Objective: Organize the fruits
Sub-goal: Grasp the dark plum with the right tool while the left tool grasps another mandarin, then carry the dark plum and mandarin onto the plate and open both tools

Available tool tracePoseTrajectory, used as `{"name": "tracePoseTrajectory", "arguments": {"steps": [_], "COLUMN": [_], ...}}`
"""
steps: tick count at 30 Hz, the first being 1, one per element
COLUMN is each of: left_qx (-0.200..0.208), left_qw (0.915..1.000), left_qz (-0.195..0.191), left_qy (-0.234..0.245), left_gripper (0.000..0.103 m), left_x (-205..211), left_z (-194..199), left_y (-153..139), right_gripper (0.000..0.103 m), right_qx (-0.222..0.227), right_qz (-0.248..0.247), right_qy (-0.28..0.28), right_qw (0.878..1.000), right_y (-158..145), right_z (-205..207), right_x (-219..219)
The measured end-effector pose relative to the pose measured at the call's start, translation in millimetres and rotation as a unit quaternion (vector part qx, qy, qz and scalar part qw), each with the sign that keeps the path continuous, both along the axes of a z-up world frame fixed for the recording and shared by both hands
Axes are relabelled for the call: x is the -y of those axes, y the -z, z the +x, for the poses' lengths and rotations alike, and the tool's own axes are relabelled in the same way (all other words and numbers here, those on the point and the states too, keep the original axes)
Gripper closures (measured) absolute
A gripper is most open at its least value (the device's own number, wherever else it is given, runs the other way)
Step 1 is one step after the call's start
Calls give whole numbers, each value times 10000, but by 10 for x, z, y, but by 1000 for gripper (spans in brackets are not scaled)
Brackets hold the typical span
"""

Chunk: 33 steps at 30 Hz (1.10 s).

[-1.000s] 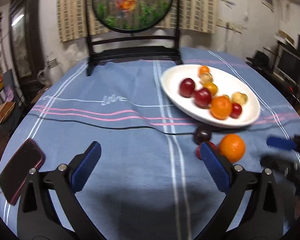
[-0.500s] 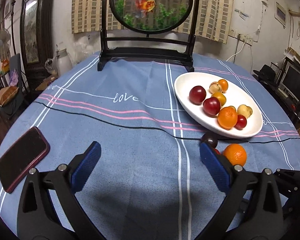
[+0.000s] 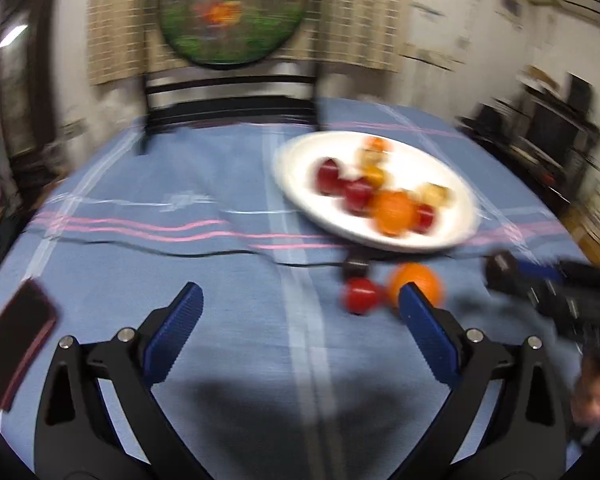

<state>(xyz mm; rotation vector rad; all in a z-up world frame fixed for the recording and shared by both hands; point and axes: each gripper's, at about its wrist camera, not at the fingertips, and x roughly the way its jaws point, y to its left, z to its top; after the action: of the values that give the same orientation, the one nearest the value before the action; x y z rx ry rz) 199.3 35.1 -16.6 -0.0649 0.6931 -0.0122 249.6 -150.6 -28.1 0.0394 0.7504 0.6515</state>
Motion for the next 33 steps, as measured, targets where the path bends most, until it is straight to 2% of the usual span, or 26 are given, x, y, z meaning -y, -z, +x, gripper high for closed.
{"name": "tracePoseTrajectory", "arguments": {"steps": [2, 4, 7, 14, 24, 33], "left_qx": [15, 60, 23, -164, -152, -190], "left_qw": [9986, 9959, 9919, 9866, 9847, 9813], "left_qz": [268, 511, 592, 722, 928, 1263], "left_qy": [445, 739, 1125, 1456, 1468, 1441], "left_gripper": [18, 25, 34, 52, 53, 53], "left_x": [224, 411, 605, 766, 838, 880], "left_z": [14, 19, 81, 246, 376, 488], "left_y": [32, 49, 74, 166, 199, 257], "right_gripper": [73, 73, 73, 73, 73, 73], "right_qx": [-50, -103, -134, -265, -311, -372], "right_qz": [87, 134, 190, 238, 321, 333], "right_qy": [142, 240, 310, 375, 393, 422], "right_qw": [9998, 9996, 9992, 9987, 9982, 9979], "right_y": [-17, -18, -7, -2, -8, -8], "right_z": [37, 54, 52, 87, 90, 98], "right_x": [74, 125, 174, 222, 257, 271]}}
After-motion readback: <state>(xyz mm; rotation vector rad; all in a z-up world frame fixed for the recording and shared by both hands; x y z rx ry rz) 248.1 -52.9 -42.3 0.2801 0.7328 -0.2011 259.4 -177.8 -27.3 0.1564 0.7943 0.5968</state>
